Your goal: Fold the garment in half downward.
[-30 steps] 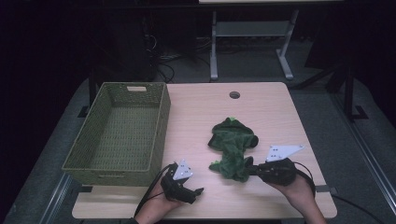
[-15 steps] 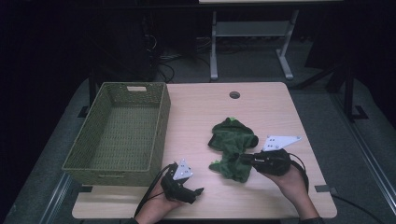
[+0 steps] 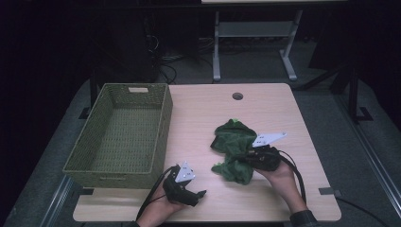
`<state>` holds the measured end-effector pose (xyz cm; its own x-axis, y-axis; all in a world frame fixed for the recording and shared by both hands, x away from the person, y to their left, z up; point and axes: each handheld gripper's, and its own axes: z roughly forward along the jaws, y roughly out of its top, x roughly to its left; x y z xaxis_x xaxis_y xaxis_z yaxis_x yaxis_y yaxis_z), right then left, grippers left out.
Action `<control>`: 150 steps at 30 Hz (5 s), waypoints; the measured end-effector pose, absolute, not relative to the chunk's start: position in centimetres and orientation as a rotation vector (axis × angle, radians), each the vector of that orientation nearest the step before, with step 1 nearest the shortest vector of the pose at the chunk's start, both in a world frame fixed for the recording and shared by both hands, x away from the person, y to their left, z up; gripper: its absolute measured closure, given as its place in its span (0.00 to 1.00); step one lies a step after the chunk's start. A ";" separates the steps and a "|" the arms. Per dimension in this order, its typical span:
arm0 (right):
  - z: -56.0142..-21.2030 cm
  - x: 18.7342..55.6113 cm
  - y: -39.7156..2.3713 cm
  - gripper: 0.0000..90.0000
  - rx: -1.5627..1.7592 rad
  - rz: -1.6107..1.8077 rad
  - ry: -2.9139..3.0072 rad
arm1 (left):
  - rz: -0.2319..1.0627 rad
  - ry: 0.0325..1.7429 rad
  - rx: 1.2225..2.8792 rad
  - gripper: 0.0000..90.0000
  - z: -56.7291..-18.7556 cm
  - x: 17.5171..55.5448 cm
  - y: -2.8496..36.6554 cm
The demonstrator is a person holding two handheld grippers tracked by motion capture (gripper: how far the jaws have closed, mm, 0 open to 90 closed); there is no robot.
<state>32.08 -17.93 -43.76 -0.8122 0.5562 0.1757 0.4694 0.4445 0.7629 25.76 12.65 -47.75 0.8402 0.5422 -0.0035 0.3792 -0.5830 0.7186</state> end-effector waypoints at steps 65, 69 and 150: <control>-41.7 36.8 -21.5 0.58 1.109 1.193 2.370 | 0.294 0.580 2.248 0.48 -42.9 34.9 8.1; -41.7 38.2 -21.4 0.60 1.129 1.161 2.376 | 0.320 0.586 2.227 0.54 -42.4 36.8 7.6; -38.3 37.5 -23.1 0.98 1.078 1.267 2.332 | 0.195 0.522 2.057 0.96 -37.6 39.5 5.0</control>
<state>37.53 -23.09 -38.32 -0.6842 0.7219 0.1038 0.4800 0.3386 0.8093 39.46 5.00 -37.59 0.8955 0.4392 -0.0722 0.2843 -0.4395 0.8521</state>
